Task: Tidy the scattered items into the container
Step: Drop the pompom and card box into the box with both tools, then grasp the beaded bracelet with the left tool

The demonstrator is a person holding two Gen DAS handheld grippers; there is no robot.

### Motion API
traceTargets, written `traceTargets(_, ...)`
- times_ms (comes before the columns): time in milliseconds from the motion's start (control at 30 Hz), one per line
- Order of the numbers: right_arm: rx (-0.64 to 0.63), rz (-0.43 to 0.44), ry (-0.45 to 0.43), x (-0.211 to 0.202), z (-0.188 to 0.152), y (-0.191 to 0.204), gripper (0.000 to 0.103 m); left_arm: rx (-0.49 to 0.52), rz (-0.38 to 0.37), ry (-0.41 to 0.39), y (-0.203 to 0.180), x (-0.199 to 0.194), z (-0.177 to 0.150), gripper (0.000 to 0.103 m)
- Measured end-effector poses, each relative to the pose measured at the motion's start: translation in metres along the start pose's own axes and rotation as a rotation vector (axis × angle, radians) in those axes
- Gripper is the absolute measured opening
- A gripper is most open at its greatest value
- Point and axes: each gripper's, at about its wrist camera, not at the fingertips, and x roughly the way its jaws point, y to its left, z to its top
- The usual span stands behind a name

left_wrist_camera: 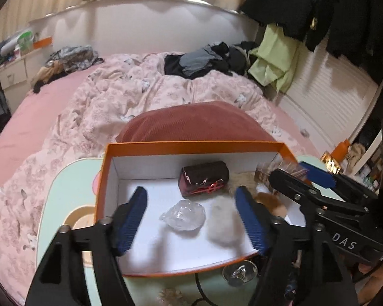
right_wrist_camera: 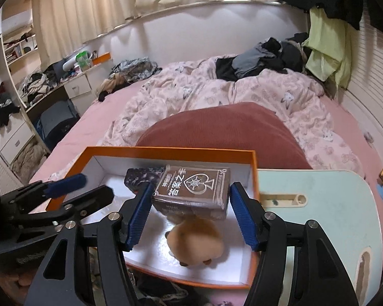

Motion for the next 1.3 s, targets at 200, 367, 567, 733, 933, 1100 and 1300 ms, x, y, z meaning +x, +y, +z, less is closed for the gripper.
traceTargets(200,0.09,0.013,-0.057,-0.033,-0.01,-0.018,0.075,-0.029,-0.031,0.014,0.014,-0.025,-0.008,0.082)
traceTargets(367,0.168,-0.001,-0.119,-0.069,-0.029,-0.039,0.075,0.014,-0.024,-0.018,0.019,-0.058,-0.032,0.085)
traceTargets(567,0.184,-0.057,-0.096,-0.082,-0.068,-0.045,0.075,0.106,-0.002,0.047,0.011,-0.06,-0.09,0.088)
traceTargets(733,0.126,-0.019,0.008,-0.061,-0.086,-0.031,0.075,0.089,0.018,0.104,0.017,-0.038,-0.105,0.088)
traceTargets(933,0.083,-0.037,0.067,-0.049,-0.094,-0.024,0.074,0.091,0.045,0.102,0.015,-0.03,-0.106,0.088)
traceTargets(1100,0.075,-0.074,0.103,-0.041,-0.096,-0.025,0.074,0.104,0.048,0.099,0.01,-0.025,-0.107,0.081)
traceTargets(1300,0.058,-0.108,0.129,-0.035,-0.097,-0.024,0.063,0.119,0.032,0.095,0.005,-0.023,-0.105,0.042)
